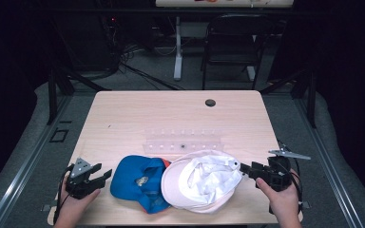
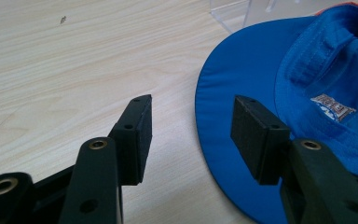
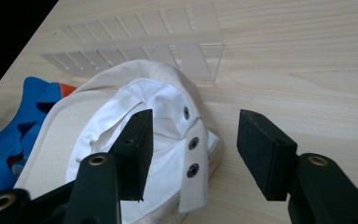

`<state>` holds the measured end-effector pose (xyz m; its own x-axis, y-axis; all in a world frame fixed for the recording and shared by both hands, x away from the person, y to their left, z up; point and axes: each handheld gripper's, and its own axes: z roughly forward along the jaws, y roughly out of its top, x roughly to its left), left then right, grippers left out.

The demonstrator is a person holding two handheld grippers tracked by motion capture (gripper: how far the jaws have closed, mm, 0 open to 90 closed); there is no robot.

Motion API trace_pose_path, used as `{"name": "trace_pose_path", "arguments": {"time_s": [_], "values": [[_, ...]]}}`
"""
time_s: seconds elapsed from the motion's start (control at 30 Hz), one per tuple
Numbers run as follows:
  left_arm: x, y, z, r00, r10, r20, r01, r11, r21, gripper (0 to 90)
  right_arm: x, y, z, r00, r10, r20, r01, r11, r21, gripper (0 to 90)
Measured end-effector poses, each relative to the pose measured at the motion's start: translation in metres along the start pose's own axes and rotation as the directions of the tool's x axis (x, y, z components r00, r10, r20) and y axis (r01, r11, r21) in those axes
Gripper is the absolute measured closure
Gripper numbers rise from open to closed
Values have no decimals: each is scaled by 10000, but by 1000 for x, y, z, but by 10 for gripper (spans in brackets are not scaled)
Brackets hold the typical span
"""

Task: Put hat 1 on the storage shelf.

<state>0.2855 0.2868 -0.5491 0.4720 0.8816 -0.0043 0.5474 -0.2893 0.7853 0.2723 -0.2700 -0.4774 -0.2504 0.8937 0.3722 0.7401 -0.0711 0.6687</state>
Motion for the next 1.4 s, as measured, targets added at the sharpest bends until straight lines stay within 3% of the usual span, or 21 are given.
{"name": "trace_pose_path", "arguments": {"time_s": [0.23,0.5,0.67,0.87,1.0,1.13,1.17,1.4], "values": [[1,-1,-2,10000,81,46,-81,9999,66,485,6,7,17,9999,55,111,-64,9966,816,451],[1,-2,0,10000,67,38,-67,10000,57,485,-2,11,34,9978,349,559,-439,9846,1695,448],[2,-2,-1,10000,81,22,-81,9999,74,485,-6,13,42,9980,599,208,-629,9749,2136,448],[2,-2,0,9999,111,13,-111,9998,147,485,-9,18,55,9940,1089,-128,-999,9480,3022,477],[3,-2,0,10000,72,25,-73,9999,139,485,-9,17,62,9952,970,-102,-869,9295,3584,509],[3,-3,0,10000,27,26,-27,9999,115,483,-9,16,66,9950,983,-161,-846,9191,3849,557],[3,-3,0,10000,42,21,-43,9999,127,483,-8,16,68,9959,897,-115,-774,9116,4038,608],[3,-2,0,10000,94,-9,-94,9998,166,483,1,19,64,9991,423,-21,-373,9015,4312,751]]}}
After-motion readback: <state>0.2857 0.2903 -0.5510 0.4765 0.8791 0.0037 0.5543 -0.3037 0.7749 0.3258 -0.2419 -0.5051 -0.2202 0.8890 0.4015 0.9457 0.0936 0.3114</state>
